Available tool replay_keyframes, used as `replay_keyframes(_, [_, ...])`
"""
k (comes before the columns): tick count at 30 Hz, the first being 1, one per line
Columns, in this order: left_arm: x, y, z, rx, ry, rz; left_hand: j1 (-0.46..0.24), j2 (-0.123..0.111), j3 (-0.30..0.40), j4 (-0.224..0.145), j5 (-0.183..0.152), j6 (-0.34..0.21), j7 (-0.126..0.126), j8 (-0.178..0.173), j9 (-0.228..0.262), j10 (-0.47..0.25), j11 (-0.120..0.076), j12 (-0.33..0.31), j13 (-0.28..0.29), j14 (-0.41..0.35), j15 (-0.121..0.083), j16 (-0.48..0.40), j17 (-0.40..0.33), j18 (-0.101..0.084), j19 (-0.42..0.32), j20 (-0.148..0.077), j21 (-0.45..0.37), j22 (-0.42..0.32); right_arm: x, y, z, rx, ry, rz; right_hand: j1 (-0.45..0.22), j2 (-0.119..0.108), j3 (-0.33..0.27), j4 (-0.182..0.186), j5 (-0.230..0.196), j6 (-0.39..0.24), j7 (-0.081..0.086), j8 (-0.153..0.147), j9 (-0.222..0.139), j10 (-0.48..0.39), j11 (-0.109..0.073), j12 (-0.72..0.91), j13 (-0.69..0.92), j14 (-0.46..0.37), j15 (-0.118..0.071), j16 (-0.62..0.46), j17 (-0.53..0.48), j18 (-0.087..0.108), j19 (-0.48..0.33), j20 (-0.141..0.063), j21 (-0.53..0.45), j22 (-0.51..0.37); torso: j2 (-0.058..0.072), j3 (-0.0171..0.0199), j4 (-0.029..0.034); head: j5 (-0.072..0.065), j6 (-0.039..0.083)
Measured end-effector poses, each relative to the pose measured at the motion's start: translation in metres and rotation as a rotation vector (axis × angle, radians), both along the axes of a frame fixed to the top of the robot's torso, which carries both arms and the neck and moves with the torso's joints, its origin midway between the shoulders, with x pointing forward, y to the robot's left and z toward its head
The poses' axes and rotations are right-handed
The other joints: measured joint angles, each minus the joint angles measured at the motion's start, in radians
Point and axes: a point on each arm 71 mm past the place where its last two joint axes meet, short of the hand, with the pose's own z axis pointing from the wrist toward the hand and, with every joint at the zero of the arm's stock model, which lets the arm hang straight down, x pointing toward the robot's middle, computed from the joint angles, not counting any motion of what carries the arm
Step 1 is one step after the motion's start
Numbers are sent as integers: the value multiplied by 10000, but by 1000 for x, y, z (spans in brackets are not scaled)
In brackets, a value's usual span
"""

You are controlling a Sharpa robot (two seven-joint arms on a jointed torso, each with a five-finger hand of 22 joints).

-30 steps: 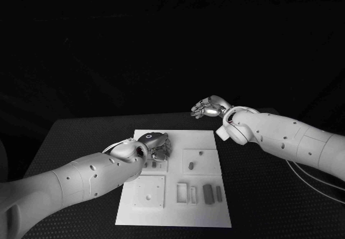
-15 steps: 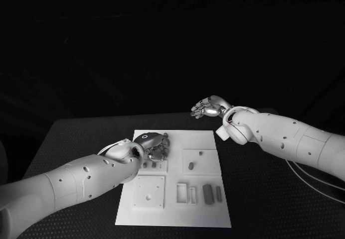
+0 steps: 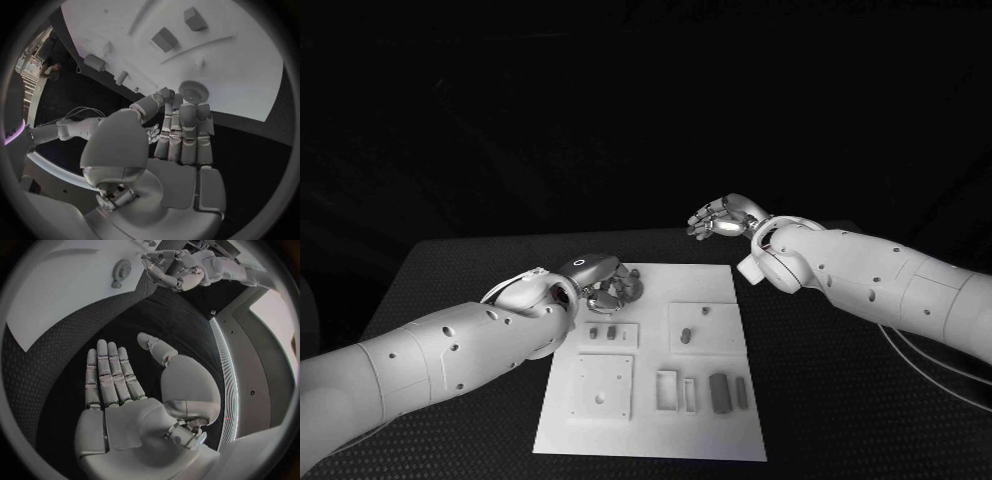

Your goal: Assemble the parts on the task board

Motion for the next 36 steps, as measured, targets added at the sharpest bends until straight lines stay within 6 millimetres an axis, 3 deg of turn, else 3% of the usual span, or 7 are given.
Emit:
replay_keyframes(11, [1,24,-2,192,212,325,-13,-15,51,-10,0,-1,2,-22,3,-1,-1,-28,-8,21,8,0,-8,-1,0,0,0,-1,0,-2,0,-8,2,-34,0,0,0,0,0,0,0,0,0,0,0,0,0,0,0,0,0,0,0,0,0,-1,20,4,-17,34,-10])
replay_keyframes(36, [5,33,-10,512,472,499,-88,-94,48,-13,40,9,29,2,-10,-4,-2,-37,-2,39,28,-1,-27,0,-1,0,0,5,0,-1,0,-1,4,-16,0,0,0,0,0,0,0,0,-8,0,0,0,0,0,0,0,0,0,0,0,0,-3,31,11,-38,99,-60])
